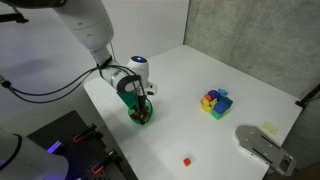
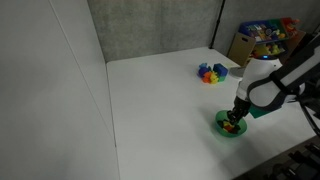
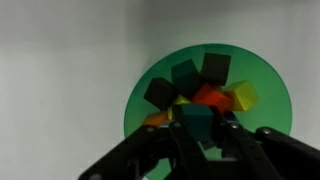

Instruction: Pick up a blue block next to the orange block and place it in the green bowl

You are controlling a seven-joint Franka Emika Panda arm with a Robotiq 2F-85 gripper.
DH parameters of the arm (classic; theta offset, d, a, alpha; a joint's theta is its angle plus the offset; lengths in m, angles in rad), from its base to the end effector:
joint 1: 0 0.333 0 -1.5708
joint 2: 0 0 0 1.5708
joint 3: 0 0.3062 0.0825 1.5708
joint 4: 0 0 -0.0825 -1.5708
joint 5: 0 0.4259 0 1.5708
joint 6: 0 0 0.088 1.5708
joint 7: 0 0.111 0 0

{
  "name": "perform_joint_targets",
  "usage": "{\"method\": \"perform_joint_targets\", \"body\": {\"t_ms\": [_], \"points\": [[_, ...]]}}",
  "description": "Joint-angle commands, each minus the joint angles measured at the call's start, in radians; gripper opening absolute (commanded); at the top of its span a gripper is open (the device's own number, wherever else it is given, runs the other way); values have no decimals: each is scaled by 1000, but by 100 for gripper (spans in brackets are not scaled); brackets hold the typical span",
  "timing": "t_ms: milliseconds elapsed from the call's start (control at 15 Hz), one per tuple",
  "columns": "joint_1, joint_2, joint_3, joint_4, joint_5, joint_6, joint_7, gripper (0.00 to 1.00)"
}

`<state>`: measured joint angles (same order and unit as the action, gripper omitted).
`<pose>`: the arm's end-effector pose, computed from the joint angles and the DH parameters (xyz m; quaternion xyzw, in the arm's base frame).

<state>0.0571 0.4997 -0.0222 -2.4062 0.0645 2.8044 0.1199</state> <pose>0.4749 0.0119 0.0481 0.9961 -0.0722 -0.0506 0.0002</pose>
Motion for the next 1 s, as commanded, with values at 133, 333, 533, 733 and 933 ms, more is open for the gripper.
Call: {"method": "perform_joint_targets", "body": {"t_ms": [133,333,533,733,933], "points": [[-12,9,6,20,-2,-13,-8,55],[-38,-12,27,16,15,-45,-29,77],[-63,-41,37,18,28,-88,-33,99],[-91,-95,44,20,39,-159,-47,100],[-97,-166,28,23,24,-225,-56,100]]}}
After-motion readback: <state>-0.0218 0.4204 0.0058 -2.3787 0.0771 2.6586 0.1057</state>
